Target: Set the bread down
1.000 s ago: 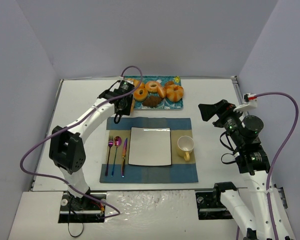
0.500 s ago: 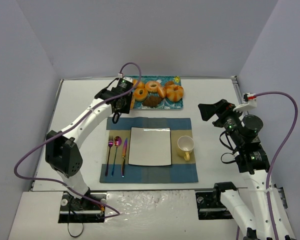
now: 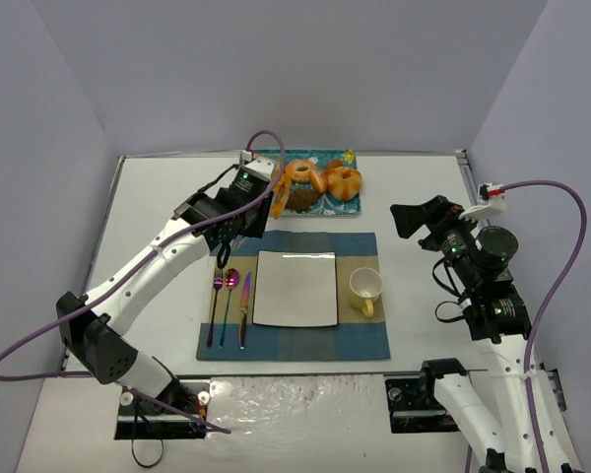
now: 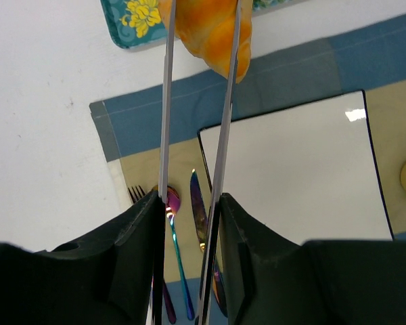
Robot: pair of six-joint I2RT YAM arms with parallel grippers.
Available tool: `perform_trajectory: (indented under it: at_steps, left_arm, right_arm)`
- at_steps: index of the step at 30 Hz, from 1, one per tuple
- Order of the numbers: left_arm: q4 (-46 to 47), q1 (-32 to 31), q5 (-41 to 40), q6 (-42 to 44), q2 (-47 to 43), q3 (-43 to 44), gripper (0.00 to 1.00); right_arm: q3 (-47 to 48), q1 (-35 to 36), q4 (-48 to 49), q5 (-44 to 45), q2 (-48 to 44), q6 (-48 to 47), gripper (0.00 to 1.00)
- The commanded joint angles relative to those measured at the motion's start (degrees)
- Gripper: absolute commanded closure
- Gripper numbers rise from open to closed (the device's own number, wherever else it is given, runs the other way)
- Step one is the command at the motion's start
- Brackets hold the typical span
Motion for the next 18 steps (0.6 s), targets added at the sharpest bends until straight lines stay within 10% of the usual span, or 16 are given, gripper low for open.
perform_trajectory:
  at_steps: [1,18]
  left_arm:
    - [0.3,-5.4,-2.5,-1.7,-5.2,-2.6,0.88]
    - [-0.6,-22.4,-6.0,-8.4,-10.0,-14.0,0.88]
  right_arm:
    - [1.0,-0.2,5.1,-0.1,1.1,-0.3,0.00]
    - [1.0,-0.2,5.3,0.0,1.6,-0.8,0.00]
